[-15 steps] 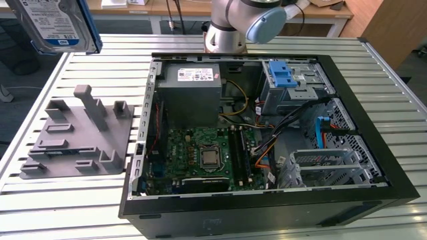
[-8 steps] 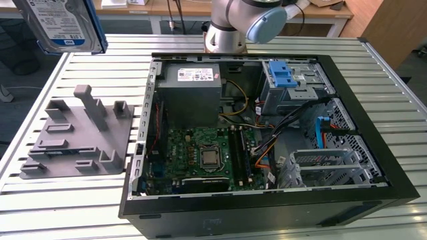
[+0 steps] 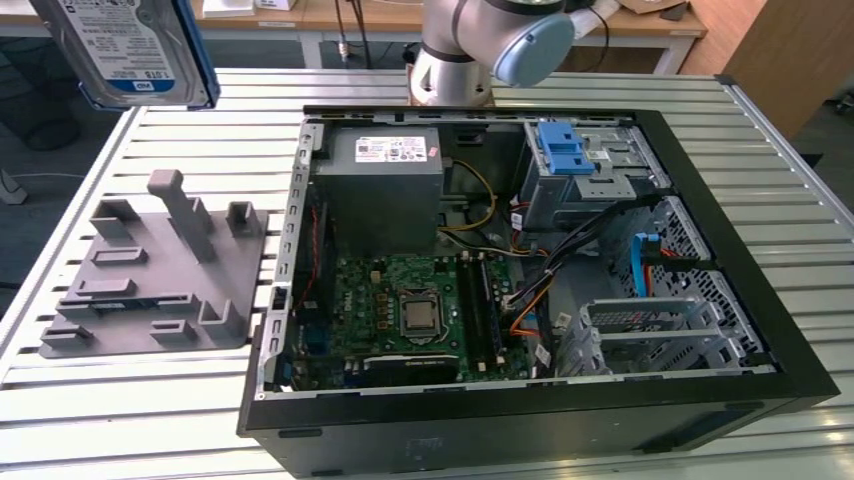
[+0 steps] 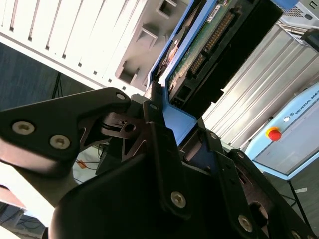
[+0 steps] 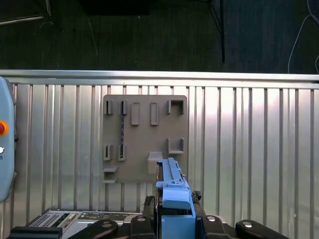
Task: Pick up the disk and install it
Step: 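Pick up the disk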
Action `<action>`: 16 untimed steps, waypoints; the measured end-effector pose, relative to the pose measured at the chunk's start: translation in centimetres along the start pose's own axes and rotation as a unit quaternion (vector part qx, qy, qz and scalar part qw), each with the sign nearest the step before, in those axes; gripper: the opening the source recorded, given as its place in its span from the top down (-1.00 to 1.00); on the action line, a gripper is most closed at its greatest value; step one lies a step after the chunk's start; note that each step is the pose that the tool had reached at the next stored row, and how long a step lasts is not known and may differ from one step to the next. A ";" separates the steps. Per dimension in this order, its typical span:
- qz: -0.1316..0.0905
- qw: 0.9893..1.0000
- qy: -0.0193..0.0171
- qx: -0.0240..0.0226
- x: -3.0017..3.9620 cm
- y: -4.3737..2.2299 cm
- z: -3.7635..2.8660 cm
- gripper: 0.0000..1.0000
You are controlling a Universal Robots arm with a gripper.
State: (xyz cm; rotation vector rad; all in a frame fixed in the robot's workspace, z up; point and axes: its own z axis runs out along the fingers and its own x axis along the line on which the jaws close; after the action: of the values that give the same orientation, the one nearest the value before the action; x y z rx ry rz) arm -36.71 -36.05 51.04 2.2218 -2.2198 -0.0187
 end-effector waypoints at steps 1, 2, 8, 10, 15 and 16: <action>0.000 1.000 0.000 0.000 0.09 -0.01 0.00 0.27; 0.000 1.000 0.000 0.000 0.24 -0.01 0.00 0.27; 0.000 1.000 0.000 0.000 0.88 -0.22 -0.01 0.27; 0.000 1.000 0.000 0.000 0.89 -0.75 -0.01 0.27; 0.000 1.000 0.000 0.000 0.90 -1.71 -0.02 0.27; 0.000 1.000 0.000 0.000 0.90 -1.70 -0.02 0.27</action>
State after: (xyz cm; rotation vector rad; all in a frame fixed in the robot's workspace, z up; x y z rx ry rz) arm -35.01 -36.94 51.04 2.2216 -2.2198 -0.0189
